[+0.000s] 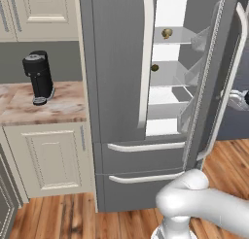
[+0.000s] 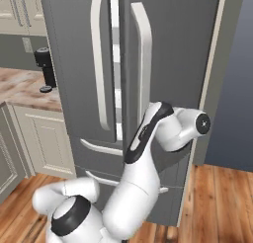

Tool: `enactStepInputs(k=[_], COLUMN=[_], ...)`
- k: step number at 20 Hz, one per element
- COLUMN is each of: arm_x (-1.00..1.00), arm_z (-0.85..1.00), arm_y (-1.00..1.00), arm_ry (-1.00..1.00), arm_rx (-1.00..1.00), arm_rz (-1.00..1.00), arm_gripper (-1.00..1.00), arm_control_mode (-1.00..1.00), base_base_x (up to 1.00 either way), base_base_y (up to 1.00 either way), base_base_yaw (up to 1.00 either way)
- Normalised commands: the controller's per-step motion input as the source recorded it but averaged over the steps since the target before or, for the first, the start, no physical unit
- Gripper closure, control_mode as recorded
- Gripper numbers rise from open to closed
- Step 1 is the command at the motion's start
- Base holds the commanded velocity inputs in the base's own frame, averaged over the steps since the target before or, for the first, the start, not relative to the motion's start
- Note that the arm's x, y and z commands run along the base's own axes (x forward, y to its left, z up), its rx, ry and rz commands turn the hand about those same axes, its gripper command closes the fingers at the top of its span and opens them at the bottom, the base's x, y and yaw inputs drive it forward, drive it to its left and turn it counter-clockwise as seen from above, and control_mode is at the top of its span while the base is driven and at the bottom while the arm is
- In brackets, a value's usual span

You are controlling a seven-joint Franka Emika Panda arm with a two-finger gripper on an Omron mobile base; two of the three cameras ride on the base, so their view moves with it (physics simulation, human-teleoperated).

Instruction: Place the mushroom in the correct fridge rack based on whether it is a fruit or vegetable. Finally, close the fridge door.

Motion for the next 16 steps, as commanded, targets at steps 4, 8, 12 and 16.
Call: enactStepInputs(k=[4, 8, 12, 16], arm_x=[0.15, 0.07, 0.15, 0.15], arm_z=[0.47, 0.65, 0.70, 0.87], arm_y=[0.81, 0.62, 0.57, 0.49], arm_ry=[-0.01, -0.03, -0.05, -0.03], arm_rx=[0.01, 0.02, 0.02, 0.06], arm_rz=[-0.19, -0.23, -0.26, -0.27], arm_gripper=[-1.00, -1.00, -1.00, -1.00], arm_control_mode=[-1.00, -1.00, -1.00, -1.00], base_base_x=[0.00, 0.00, 0.00, 0.00], base_base_y=[0.00, 0.00, 0.00, 0.00], base_base_yaw=[0.00, 0.00, 0.00, 0.00])
